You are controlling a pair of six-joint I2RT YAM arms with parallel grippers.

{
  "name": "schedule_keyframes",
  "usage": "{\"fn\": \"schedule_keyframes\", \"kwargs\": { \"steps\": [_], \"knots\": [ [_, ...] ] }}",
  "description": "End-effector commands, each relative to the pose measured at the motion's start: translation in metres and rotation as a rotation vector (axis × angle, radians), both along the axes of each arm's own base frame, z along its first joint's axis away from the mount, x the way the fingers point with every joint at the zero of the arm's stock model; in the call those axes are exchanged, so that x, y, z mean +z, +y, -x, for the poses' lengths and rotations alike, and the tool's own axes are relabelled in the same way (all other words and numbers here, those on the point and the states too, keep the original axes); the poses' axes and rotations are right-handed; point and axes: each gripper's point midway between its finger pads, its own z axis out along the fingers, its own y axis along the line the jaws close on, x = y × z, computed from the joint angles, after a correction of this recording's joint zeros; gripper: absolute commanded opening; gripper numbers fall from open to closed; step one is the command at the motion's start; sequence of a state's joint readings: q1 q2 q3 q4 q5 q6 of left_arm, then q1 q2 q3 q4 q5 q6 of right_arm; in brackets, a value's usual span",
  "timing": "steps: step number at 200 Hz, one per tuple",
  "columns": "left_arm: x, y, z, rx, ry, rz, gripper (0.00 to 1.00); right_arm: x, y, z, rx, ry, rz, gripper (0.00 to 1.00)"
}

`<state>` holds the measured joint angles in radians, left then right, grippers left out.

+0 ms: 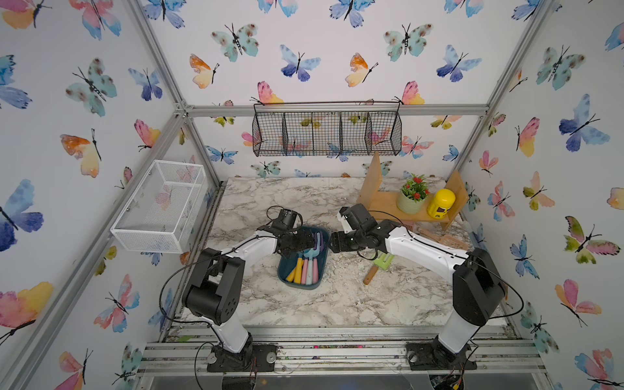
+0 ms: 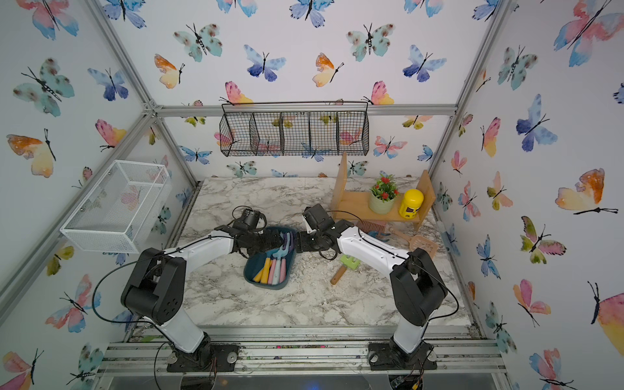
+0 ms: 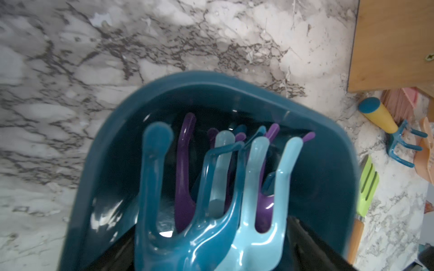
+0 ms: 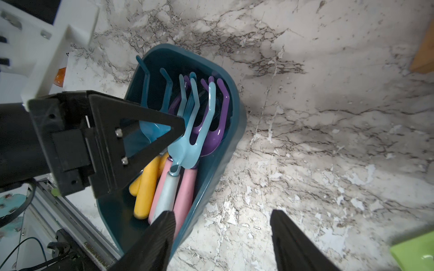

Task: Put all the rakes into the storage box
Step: Place the rake in the storage box, then adjust the storage box at the center of the board.

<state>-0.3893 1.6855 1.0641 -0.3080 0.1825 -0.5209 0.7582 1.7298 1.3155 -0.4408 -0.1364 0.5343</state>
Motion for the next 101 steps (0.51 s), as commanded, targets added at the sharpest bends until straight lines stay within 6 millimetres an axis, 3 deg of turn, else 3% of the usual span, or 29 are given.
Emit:
{"fn": "schedule_keyframes", "kwargs": {
  "steps": [1, 28, 62, 80, 101],
  "knots": [
    [0.019, 0.032, -0.005, 0.098, -0.039, -0.139, 0.89, 0.0, -0.013, 0.002, -0.033, 0.002, 0.037, 0.7],
    [0.053, 0.042, -0.016, 0.147, -0.115, -0.175, 0.85, -0.007, -0.024, 0.002, -0.068, 0.004, 0.09, 0.7],
    [0.089, 0.038, -0.026, 0.153, -0.199, -0.147, 0.82, -0.027, -0.062, 0.004, -0.183, 0.044, 0.217, 0.7],
    [0.089, 0.041, -0.028, 0.157, -0.209, -0.165, 0.82, -0.041, -0.084, 0.012, -0.225, 0.092, 0.287, 0.69],
    [0.074, 0.047, -0.026, 0.155, -0.183, -0.217, 0.82, -0.054, -0.103, 0.026, -0.254, 0.141, 0.349, 0.69]
  ]
}}
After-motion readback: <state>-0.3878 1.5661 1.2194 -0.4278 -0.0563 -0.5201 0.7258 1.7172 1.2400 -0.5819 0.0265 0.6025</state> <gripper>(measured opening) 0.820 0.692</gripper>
